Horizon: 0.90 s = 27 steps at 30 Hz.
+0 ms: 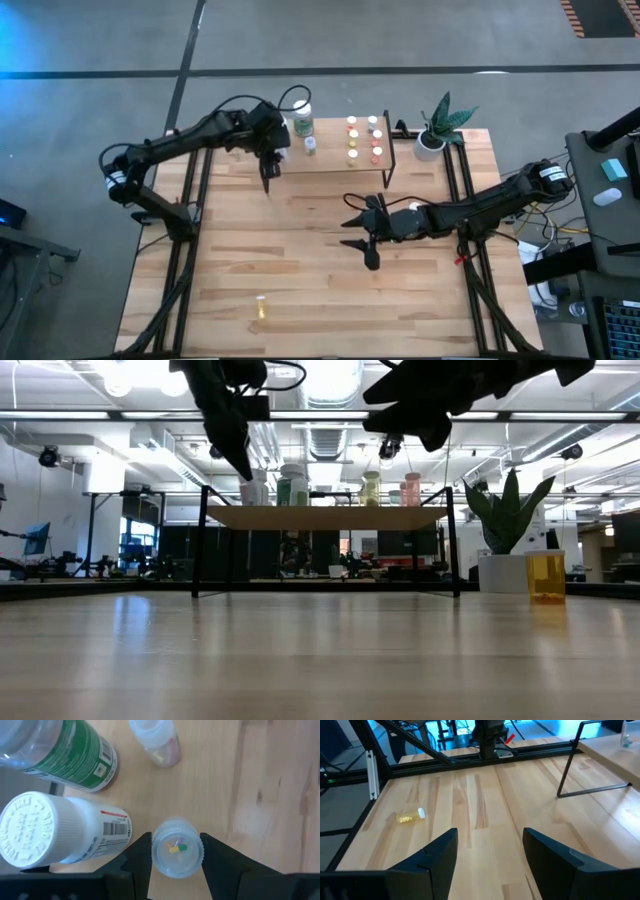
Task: Pick and place medicine bottles onto shelf by color
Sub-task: Put the transparent pill bottle on the shelf, then put the big orange pill bottle on the shelf
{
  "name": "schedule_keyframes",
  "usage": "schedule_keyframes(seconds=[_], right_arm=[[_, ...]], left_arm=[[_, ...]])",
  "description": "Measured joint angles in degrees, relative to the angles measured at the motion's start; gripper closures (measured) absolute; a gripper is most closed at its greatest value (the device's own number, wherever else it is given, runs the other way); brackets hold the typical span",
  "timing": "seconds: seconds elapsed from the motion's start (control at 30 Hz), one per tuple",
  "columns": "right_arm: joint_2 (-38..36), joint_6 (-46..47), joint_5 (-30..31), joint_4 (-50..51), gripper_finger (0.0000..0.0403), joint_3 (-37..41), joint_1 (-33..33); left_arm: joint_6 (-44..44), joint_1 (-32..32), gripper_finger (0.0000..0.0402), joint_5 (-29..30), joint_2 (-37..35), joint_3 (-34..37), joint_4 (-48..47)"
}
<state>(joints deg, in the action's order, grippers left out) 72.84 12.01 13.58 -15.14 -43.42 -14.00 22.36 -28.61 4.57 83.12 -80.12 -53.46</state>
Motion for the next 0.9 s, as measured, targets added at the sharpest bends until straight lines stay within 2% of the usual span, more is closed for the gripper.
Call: schedule_keyframes(seconds=[0.2, 0.43, 0.73, 0.9], right_arm=[[0.0, -0.02, 0.0, 0.28, 0.0188, 0.0, -0.13], [0.0, -0.02, 0.01, 0.28, 0.0188, 0.02, -0.13], [0.0, -0.02, 0.01, 0.31, 0.0188, 0.04, -0.13], [0.0, -0.02, 0.0, 0.33, 0.0188, 0.07, -0.13]], left_arm=[[0.67, -2.98, 0.0271, -4.75, -0.14, 0.0, -0.43], [1.04, -3.48, 0.0268, -6.07, -0.21, 0.0, -1.71], [0.95, -4.23, 0.0194, -5.98, 0.84, 0.0, -0.73], [0.9, -4.34, 0.0171, -5.77, 0.75, 0.0, -0.58]])
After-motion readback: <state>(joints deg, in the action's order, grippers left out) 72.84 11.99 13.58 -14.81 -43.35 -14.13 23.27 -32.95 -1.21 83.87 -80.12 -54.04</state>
